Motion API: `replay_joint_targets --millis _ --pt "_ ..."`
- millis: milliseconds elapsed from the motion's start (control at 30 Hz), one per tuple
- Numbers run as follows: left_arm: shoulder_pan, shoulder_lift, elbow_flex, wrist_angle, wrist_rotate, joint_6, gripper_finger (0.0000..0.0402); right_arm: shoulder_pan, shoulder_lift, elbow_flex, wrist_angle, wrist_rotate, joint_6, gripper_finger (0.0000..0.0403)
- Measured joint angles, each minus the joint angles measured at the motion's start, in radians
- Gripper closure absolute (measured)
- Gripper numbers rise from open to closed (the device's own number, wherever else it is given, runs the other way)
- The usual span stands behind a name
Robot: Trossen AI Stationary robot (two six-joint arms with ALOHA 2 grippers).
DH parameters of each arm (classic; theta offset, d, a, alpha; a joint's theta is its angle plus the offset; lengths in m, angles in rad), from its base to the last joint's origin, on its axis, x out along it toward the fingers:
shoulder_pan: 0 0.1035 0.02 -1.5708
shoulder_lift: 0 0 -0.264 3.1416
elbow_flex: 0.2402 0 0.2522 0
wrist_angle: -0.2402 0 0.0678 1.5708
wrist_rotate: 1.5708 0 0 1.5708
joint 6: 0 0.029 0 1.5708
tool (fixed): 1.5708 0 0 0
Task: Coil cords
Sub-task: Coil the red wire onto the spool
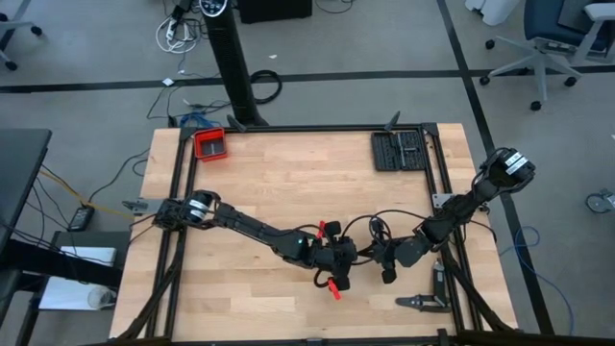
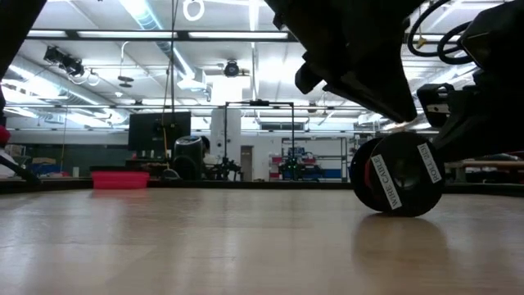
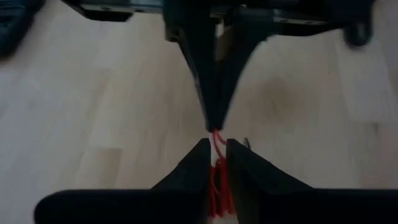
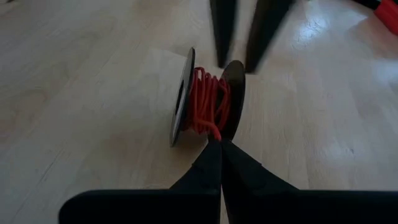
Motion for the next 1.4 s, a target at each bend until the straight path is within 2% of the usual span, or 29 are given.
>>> replay_joint_targets --millis 167,300,533,733,1400 --pt "-0.003 -0.019 0.007 -0.015 0.082 -0.041 0.0346 0.000 0.000 0.000 0.000 0.000 0.000 0.0403" --pt "-0.010 -0.019 0.071 -0.137 0.094 -0.083 0.0346 0.000 0.000 0.000 0.000 0.000 0.000 0.0403" --pt "-0.029 -0.006 0.072 -0.165 0.128 -0.163 0.0346 0.000 0.000 0.000 0.002 0.000 0.000 0.0403" --pt "-0.032 0.017 0.068 -0.213 0.076 -0.207 0.0346 0.000 0.000 0.000 0.006 0.000 0.000 0.0403" --pt "-0.032 0.051 0.069 -0.203 0.082 -0.170 0.0346 -0.002 0.000 0.000 0.013 -0.008 -0.002 0.0403"
